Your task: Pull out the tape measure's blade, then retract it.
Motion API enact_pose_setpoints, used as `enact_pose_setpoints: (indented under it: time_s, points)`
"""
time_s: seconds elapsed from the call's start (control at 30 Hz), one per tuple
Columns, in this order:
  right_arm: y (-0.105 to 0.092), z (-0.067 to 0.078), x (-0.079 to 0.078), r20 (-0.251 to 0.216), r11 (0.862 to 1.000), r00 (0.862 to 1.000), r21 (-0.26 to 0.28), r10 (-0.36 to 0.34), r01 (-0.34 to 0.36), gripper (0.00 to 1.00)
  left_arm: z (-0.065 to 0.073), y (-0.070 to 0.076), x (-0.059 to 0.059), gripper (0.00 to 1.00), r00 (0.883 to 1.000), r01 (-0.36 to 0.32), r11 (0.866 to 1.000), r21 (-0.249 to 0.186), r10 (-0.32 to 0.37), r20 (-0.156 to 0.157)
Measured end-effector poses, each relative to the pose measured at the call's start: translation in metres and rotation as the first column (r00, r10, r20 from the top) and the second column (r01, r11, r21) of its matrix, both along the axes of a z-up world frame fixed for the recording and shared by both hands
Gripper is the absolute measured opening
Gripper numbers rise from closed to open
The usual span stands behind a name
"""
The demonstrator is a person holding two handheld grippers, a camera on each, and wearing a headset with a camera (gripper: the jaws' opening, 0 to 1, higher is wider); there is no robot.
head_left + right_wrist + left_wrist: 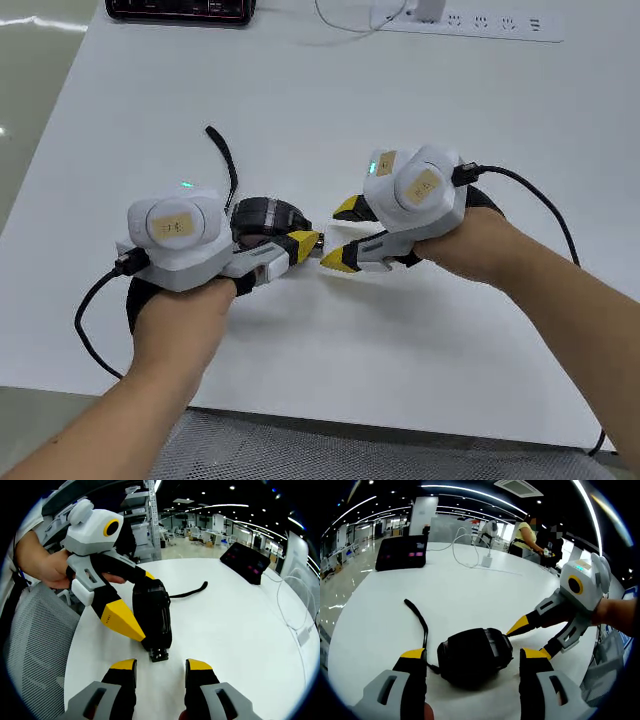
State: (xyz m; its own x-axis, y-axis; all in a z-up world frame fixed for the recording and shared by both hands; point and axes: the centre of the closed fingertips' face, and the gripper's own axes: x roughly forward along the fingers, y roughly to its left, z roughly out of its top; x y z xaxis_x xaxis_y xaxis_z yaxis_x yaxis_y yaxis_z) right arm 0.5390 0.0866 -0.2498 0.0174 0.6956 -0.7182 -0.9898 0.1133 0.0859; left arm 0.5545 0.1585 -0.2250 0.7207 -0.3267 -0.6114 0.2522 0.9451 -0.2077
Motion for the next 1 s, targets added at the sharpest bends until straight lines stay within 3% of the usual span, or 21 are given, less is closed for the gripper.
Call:
enact_pose_setpoints:
  time_s: [0.33, 0.6, 0.7, 0.8, 1.0]
  points:
    - [-0.015, 0.011, 0.001, 0.018, 0.997, 0.997, -0.001, -0.071, 0.071, 0.44, 0.01, 0.005, -0.007, 0.75, 0.998, 0.066, 0.997, 0.032, -0.067, 0.02]
    - [-0.027, 0.018, -0.002, 0.022, 0.996, 0.996, 0.0, -0.088, 0.088, 0.47, 0.016, 0.007, -0.014, 0.78, 0.994, 0.108, 0.994, 0.025, -0.108, 0.022]
    - [-0.032, 0.021, -0.002, 0.024, 0.995, 0.995, -0.001, -0.097, 0.097, 0.48, 0.019, 0.007, -0.018, 0.8, 0.99, 0.14, 0.989, 0.04, -0.141, 0.029]
    - [-0.036, 0.026, -0.001, -0.006, 0.991, 0.991, 0.026, -0.132, 0.132, 0.5, 0.021, 0.01, -0.021, 0.82, 0.987, 0.158, 0.987, 0.039, -0.159, 0.026]
    - [-0.046, 0.035, -0.001, 0.012, 0.989, 0.989, 0.027, -0.148, 0.148, 0.55, 0.021, 0.014, -0.031, 0.84, 0.977, 0.212, 0.976, 0.05, -0.213, 0.014]
